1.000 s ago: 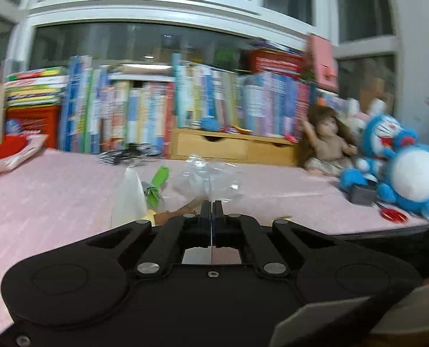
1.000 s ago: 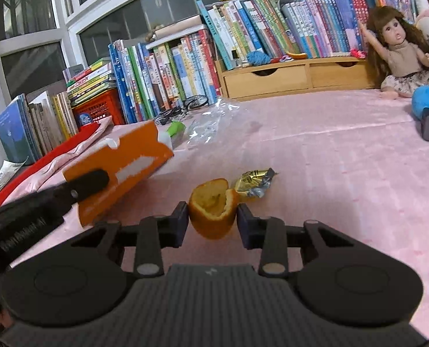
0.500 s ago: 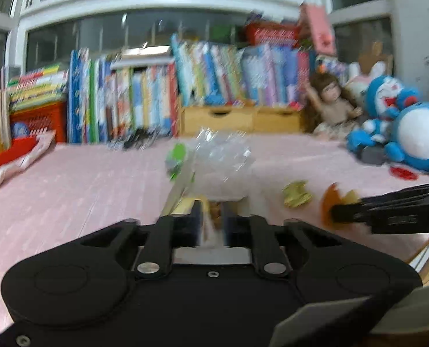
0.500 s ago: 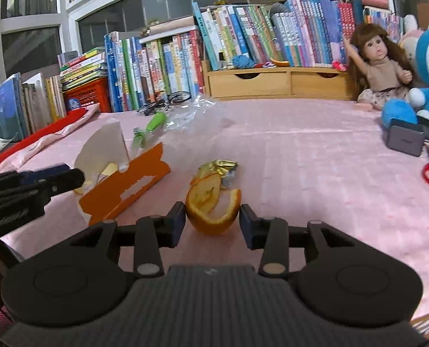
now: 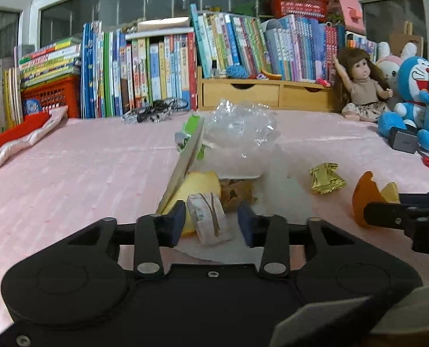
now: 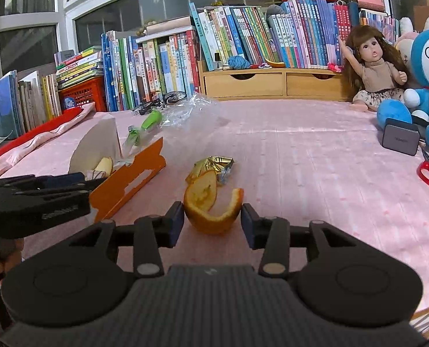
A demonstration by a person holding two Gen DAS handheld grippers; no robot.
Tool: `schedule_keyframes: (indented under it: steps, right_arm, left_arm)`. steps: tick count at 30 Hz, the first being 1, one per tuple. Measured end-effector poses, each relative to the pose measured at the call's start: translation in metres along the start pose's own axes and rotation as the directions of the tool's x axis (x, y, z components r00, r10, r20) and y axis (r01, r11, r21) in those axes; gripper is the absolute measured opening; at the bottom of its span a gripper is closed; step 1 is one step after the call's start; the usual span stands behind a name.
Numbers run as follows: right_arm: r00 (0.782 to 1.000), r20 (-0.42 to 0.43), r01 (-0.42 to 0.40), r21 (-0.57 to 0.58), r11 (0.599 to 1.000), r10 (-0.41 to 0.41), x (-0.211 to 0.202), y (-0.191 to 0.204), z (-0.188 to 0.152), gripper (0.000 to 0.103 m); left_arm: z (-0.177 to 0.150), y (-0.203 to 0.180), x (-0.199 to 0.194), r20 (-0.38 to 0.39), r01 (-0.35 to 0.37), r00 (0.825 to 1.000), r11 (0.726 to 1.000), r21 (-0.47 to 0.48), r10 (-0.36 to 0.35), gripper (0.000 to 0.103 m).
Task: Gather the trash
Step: 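Lower both held items into the black bin and open both tools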
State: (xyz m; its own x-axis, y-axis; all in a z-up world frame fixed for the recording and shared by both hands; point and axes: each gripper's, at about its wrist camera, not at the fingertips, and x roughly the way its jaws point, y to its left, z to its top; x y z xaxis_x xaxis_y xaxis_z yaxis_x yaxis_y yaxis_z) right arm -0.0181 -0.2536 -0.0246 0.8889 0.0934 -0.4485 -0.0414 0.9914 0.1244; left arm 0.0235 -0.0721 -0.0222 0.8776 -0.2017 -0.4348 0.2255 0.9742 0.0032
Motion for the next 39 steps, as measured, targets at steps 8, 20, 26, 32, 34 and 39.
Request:
schedule_keyframes:
  steps: [8,20,26,32,34,39]
  right_arm:
    - [0.999,0.038,-0.022,0.011,1.0,0.022,-0.012,-0.001,0.002,0.043]
    - [0.992,0.046,-0.119,-0.004,0.993,0.119,-0.054,0.015,-0.014,0.043]
    - [0.984,0.008,-0.181,0.012,0.983,0.181,-0.082,0.025,-0.036,0.043]
    - [0.979,-0.047,-0.198,0.026,0.98,0.199,-0.103,0.034,-0.06,0.043]
    - [0.975,-0.077,-0.205,0.041,0.978,0.208,-0.106,0.036,-0.07,0.043]
    - [0.966,-0.162,-0.196,0.061,0.979,0.203,-0.104,0.04,-0.094,0.043]
  left_arm:
    - [0.007,0.006,-0.029,0.087,0.014,0.996,1.0,-0.021,-0.012,0.024]
    - [-0.012,0.016,-0.104,0.084,0.085,0.993,0.991,-0.102,-0.076,0.023]
    - [-0.037,0.017,-0.144,0.043,0.111,0.993,0.987,-0.119,-0.107,0.023]
    - [-0.066,0.015,-0.165,-0.052,0.135,0.989,0.984,-0.117,-0.142,0.023]
    - [-0.076,0.015,-0.167,-0.089,0.135,0.985,0.984,-0.119,-0.146,0.023]
    - [-0.102,0.019,-0.164,-0.188,0.125,0.971,0.982,-0.141,-0.15,0.023]
